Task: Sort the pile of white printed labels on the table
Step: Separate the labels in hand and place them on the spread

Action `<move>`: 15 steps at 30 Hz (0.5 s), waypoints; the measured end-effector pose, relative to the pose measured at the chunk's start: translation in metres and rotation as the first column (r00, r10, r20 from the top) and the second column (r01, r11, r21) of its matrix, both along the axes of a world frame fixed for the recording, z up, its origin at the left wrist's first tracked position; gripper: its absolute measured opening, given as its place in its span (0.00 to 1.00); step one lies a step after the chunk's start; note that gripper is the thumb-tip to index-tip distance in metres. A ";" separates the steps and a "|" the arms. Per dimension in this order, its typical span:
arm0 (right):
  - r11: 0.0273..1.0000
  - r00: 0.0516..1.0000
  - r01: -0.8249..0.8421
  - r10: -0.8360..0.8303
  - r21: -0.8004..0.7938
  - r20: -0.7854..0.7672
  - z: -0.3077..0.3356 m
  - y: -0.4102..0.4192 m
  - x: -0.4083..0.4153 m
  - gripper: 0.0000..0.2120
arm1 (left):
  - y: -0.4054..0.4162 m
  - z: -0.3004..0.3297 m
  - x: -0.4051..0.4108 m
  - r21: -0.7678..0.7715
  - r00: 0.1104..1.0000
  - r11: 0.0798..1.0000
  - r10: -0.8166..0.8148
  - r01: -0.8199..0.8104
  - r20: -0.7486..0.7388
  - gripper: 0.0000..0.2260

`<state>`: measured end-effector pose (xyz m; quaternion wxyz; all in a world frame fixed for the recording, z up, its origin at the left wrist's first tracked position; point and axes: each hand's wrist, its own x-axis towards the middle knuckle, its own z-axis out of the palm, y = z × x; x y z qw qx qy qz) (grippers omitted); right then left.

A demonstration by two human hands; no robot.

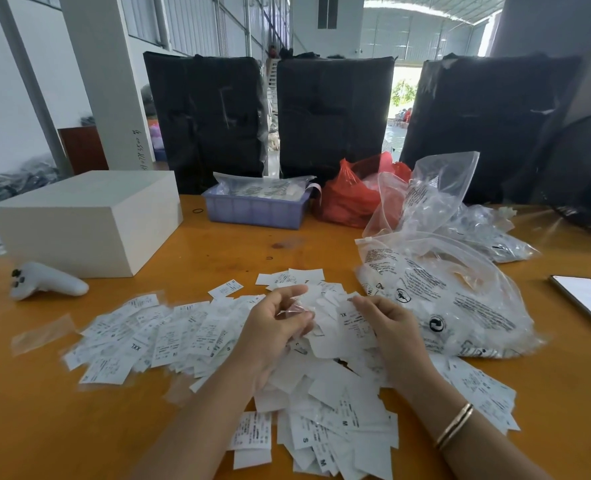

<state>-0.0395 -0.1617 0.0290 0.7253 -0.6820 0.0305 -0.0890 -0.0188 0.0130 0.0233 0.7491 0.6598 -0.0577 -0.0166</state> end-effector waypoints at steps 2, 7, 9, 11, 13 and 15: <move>0.996 0.996 0.082 -0.081 -0.044 0.023 -0.002 0.001 0.001 0.07 | 0.000 0.000 0.000 0.008 1.000 1.000 0.017 -0.017 0.012 0.15; 0.873 0.962 0.252 -0.182 -0.416 0.203 -0.012 -0.002 0.010 0.09 | 0.002 0.003 0.002 -0.007 0.996 0.996 0.089 -0.089 0.027 0.10; 0.758 0.930 0.343 -0.191 -0.555 0.314 -0.013 -0.004 0.013 0.11 | 0.002 0.003 0.002 -0.032 0.997 0.996 0.082 -0.081 0.010 0.10; 0.695 0.896 0.414 -0.198 -0.588 0.397 -0.012 -0.006 0.014 0.13 | 0.001 0.003 0.000 -0.078 0.998 0.995 0.055 -0.055 -0.009 0.11; 0.692 0.859 0.466 -0.203 -0.552 0.470 -0.013 -0.005 0.013 0.11 | 0.000 0.004 -0.001 -0.117 0.999 0.993 0.028 -0.030 -0.018 0.11; 0.755 0.842 0.474 -0.240 -0.452 0.483 -0.012 -0.005 0.012 0.09 | -0.001 0.003 -0.002 -0.132 1.000 0.991 0.005 -0.007 -0.019 0.11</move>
